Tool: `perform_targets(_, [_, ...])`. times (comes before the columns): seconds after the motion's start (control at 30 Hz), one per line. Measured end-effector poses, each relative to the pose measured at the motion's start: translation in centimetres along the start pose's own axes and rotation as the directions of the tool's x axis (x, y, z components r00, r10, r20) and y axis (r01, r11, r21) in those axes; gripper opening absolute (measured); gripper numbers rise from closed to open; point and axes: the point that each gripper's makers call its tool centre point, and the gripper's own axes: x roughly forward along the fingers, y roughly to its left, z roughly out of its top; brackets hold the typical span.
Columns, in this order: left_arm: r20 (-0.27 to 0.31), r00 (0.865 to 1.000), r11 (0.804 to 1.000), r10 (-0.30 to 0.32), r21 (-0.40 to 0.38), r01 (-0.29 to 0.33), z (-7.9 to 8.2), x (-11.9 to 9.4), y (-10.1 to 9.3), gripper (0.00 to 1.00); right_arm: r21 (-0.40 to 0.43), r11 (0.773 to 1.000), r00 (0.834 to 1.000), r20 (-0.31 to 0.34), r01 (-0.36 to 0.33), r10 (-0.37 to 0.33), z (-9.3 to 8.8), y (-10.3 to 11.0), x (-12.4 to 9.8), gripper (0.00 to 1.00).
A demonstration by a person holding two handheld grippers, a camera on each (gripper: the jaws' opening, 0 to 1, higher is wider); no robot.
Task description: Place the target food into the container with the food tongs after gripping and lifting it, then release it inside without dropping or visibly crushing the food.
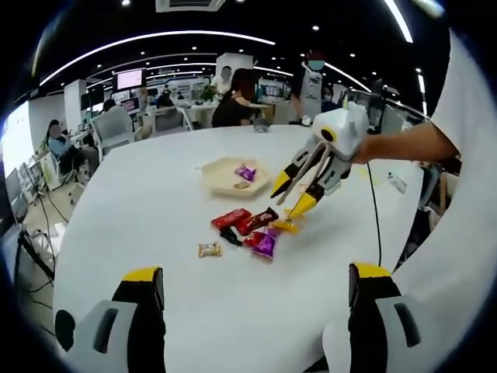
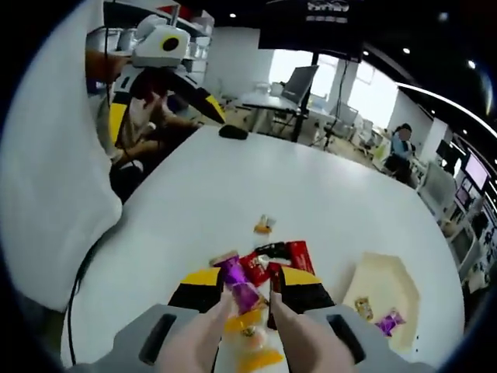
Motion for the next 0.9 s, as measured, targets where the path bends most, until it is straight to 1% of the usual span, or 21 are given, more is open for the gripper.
perform_targets(0.07, [0.002,1.0,1.0,0.004,-0.01,-0.004,-0.1,-0.1,0.0,0.99,-0.003,1.0,1.0,0.0,-0.015,0.015,0.0,0.1,0.3,0.27])
perform_targets(0.1, [0.004,1.0,1.0,0.003,-0.015,-0.003,-0.1,-0.1,0.0,0.99,-0.021,0.999,1.0,-0.009,-0.028,0.028,-0.2,0.2,0.8,0.27])
perform_targets(0.17, [-0.005,1.0,1.0,-0.009,-0.014,0.009,-0.5,0.0,-0.3,0.99,-0.035,0.999,0.999,-0.011,-0.038,0.038,-0.3,0.4,1.1,0.27])
perform_targets(0.23, [-0.031,0.999,1.0,-0.016,-0.005,0.016,-1.2,0.0,-0.5,0.99,-0.046,0.997,0.998,-0.022,-0.059,0.058,-0.5,0.7,1.7,0.27])
perform_targets(0.4, [-0.037,0.999,1.0,-0.011,-0.019,0.011,-1.5,-0.2,-0.5,0.99,-0.1,0.991,0.995,-0.042,-0.094,0.09,-0.9,1.3,2.7,0.27])
perform_targets(0.67, [-0.042,0.999,1.0,0.011,-0.026,-0.012,-1.6,-0.6,-0.1,0.99,-0.127,0.981,0.989,-0.051,-0.144,0.138,-1.2,1.3,4.2,0.27])
perform_targets(0.8, [-0.047,0.999,0.999,0.023,-0.034,-0.025,-1.9,-0.9,0.1,0.99,-0.14,0.972,0.982,-0.066,-0.187,0.18,-1.4,1.9,4.9,0.27])
perform_targets(0.9, [-0.053,0.998,0.999,0.036,-0.036,-0.038,-2.1,-1.0,0.4,0.99,-0.151,0.966,0.977,-0.077,-0.21,0.2,-1.8,1.9,5.2,0.27])
